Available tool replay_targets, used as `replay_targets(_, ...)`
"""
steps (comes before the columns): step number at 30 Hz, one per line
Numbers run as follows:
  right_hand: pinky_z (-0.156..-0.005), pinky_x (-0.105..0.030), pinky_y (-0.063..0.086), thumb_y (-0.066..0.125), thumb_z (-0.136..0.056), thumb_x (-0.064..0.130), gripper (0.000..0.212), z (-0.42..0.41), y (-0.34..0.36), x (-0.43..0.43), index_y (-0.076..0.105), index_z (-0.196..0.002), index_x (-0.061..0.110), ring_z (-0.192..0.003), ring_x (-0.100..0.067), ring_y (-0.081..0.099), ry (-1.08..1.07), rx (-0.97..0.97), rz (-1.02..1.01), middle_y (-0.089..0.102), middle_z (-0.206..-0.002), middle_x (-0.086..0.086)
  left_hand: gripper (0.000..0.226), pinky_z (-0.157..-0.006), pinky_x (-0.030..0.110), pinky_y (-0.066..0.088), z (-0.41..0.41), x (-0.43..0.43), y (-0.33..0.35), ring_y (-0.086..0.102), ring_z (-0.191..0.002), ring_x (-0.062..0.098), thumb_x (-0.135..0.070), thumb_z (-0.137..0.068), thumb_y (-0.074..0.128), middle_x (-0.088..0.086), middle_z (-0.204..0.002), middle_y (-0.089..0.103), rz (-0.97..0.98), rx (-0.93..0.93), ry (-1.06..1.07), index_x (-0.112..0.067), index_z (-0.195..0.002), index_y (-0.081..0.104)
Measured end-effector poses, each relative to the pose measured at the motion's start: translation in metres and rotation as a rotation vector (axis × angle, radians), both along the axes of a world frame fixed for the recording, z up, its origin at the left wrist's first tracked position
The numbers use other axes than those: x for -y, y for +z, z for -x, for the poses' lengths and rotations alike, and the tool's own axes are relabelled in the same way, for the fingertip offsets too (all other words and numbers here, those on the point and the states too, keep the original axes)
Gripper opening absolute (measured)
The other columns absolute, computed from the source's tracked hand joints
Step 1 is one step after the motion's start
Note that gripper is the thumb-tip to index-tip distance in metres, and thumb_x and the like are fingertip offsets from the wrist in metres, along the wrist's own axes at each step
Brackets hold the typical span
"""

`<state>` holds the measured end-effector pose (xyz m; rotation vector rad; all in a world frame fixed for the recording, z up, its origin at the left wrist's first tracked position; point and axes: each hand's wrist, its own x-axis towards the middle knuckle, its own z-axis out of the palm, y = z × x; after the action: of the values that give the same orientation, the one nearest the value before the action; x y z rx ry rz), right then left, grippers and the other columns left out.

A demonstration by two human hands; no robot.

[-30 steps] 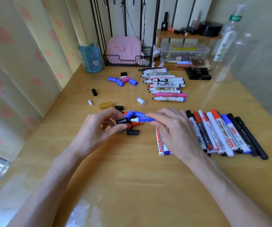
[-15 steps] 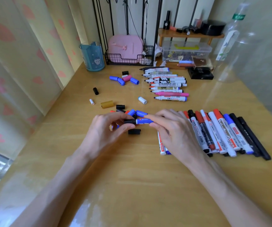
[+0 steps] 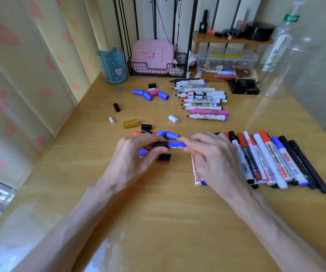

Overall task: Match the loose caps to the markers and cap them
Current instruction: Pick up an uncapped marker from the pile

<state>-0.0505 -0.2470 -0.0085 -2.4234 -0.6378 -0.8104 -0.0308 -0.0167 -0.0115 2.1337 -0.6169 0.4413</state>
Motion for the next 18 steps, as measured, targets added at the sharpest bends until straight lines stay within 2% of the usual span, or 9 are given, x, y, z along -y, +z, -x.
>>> replay_targets(3,-0.073,-0.043,0.041,0.057,-0.097,0.014,0.027,-0.003,0.006,0.004,0.077,-0.114,0.02,-0.085,-0.019,0.063,-0.005,-0.029,0.034,0.071,-0.096,0.01,0.014,-0.076,0.032,0.055,-0.001,0.005,0.0,0.066,-0.075,0.012,-0.029,-0.095,0.072,-0.011,-0.088,0.073,0.017,-0.026,-0.011,-0.028,-0.108,0.075)
replay_targets(8,-0.083,-0.044,0.044,0.074,-0.095,0.034,0.016,-0.005,0.019,0.018,0.078,-0.109,0.025,-0.09,-0.013,0.065,-0.034,-0.069,0.045,0.071,-0.099,0.013,0.016,-0.073,0.029,0.054,-0.006,0.025,-0.003,0.065,-0.081,0.016,-0.023,-0.098,0.073,-0.011,-0.099,0.071,0.048,-0.073,-0.051,-0.017,-0.113,0.07)
replay_targets(11,-0.081,-0.043,0.051,0.076,-0.091,0.04,0.022,-0.008,0.027,0.033,0.08,-0.105,0.024,-0.089,-0.013,0.066,-0.074,-0.166,-0.038,0.069,-0.099,0.012,0.03,-0.074,0.025,0.055,-0.012,0.04,0.001,0.068,-0.091,0.014,-0.024,-0.099,0.071,-0.011,-0.115,0.067,0.058,-0.082,-0.07,-0.021,-0.128,0.064)
replay_targets(13,-0.074,-0.034,0.05,0.078,-0.089,0.037,0.021,-0.011,0.035,0.047,0.08,-0.104,0.023,-0.081,-0.007,0.06,-0.168,-0.192,-0.091,0.066,-0.093,0.012,0.043,-0.079,0.024,0.056,-0.016,0.049,0.006,0.069,-0.097,0.014,-0.021,-0.099,0.07,-0.008,-0.123,0.062,0.058,-0.074,-0.085,-0.023,-0.14,0.055)
replay_targets(15,-0.063,-0.03,0.042,0.08,-0.089,0.035,0.013,-0.012,0.042,0.062,0.081,-0.098,0.025,-0.07,-0.004,0.052,-0.321,-0.237,-0.128,0.063,-0.082,0.012,0.042,-0.081,0.029,0.057,-0.017,0.057,0.01,0.069,-0.097,0.016,-0.018,-0.101,0.068,-0.007,-0.118,0.063,0.048,-0.046,-0.102,-0.023,-0.14,0.054)
replay_targets(18,-0.063,-0.032,0.046,0.078,-0.088,0.042,0.012,-0.012,0.045,0.077,0.078,-0.091,0.03,-0.071,-0.009,0.058,-0.488,-0.408,-0.13,0.066,-0.079,0.012,0.032,-0.079,0.036,0.056,-0.016,0.071,0.007,0.068,-0.09,0.016,-0.017,-0.101,0.067,-0.012,-0.098,0.069,0.028,-0.044,-0.104,-0.023,-0.131,0.06)
